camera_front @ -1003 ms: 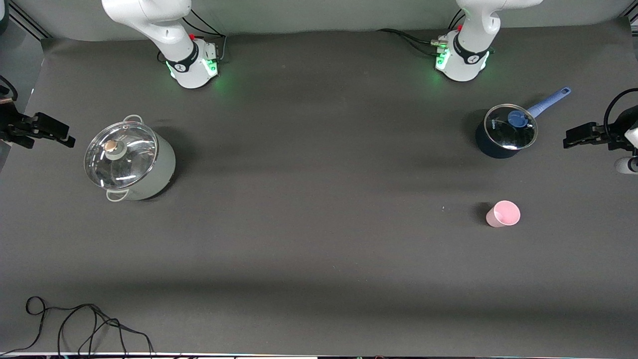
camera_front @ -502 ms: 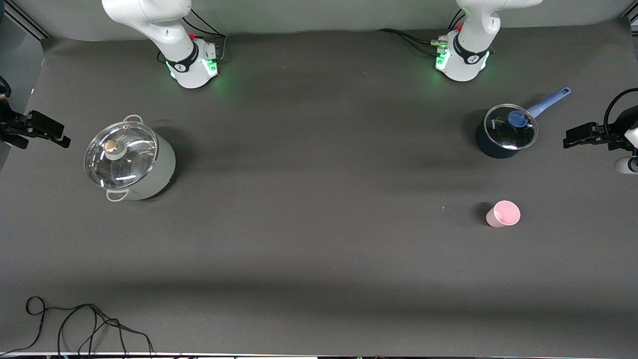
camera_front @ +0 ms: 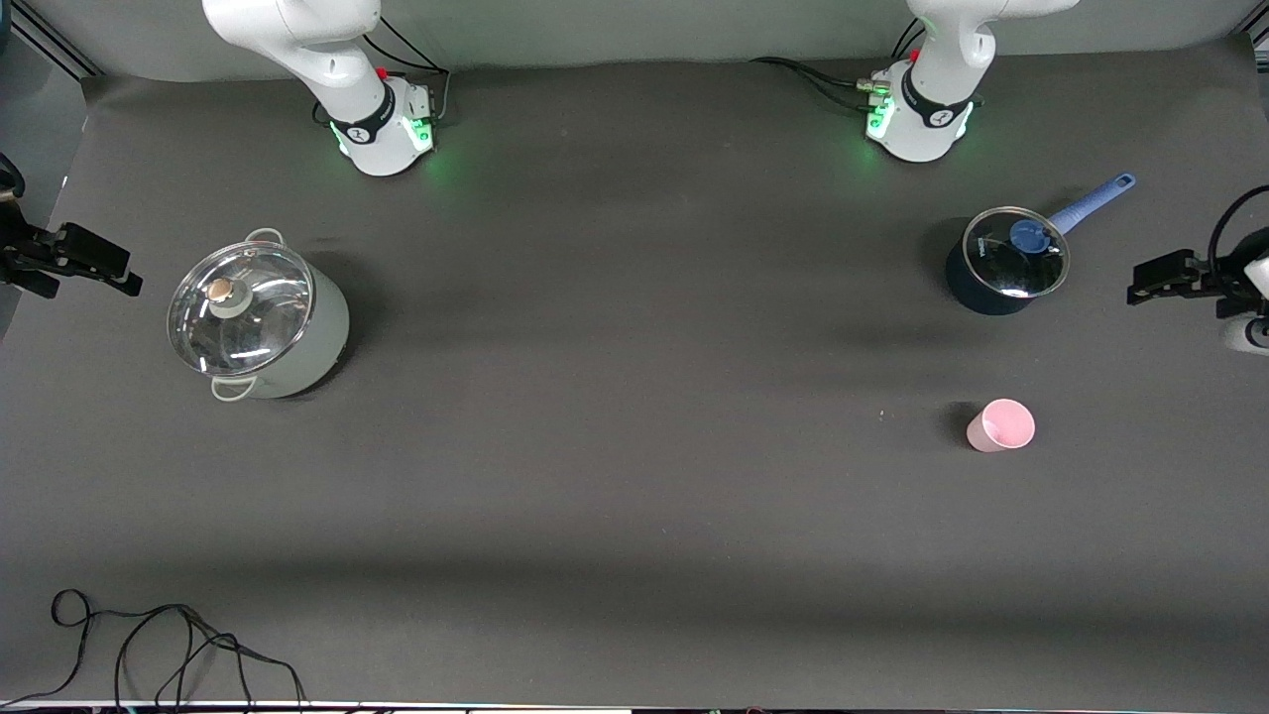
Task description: Transfer pink cup from left to right arm
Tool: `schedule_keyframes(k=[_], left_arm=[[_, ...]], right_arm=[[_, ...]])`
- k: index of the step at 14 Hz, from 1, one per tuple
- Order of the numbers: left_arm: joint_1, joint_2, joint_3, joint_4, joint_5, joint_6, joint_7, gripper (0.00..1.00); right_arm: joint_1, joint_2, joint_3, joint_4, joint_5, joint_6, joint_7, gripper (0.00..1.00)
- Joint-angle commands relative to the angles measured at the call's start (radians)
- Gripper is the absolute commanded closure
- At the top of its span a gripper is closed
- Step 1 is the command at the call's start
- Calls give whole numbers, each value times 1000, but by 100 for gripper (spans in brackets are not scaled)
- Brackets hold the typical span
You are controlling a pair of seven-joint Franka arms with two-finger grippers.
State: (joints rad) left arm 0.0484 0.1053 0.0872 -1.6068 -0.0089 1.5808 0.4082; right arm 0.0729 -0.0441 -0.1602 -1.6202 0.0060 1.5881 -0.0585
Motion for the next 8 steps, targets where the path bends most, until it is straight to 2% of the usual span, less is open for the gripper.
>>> schedule_keyframes(k=[1,5,8], left_arm=[[92,48,-1,8,-109,63,295,0],[188,114,-1,8,-255,131,685,1],[254,186,-1,8,-428,172,1020,1]], right_arm=[[5,4,-13,14,19,0,-1,0],[2,10,-21,19,23,-2,-23,0],[-1,12,-30,17,25,0,-24,0]])
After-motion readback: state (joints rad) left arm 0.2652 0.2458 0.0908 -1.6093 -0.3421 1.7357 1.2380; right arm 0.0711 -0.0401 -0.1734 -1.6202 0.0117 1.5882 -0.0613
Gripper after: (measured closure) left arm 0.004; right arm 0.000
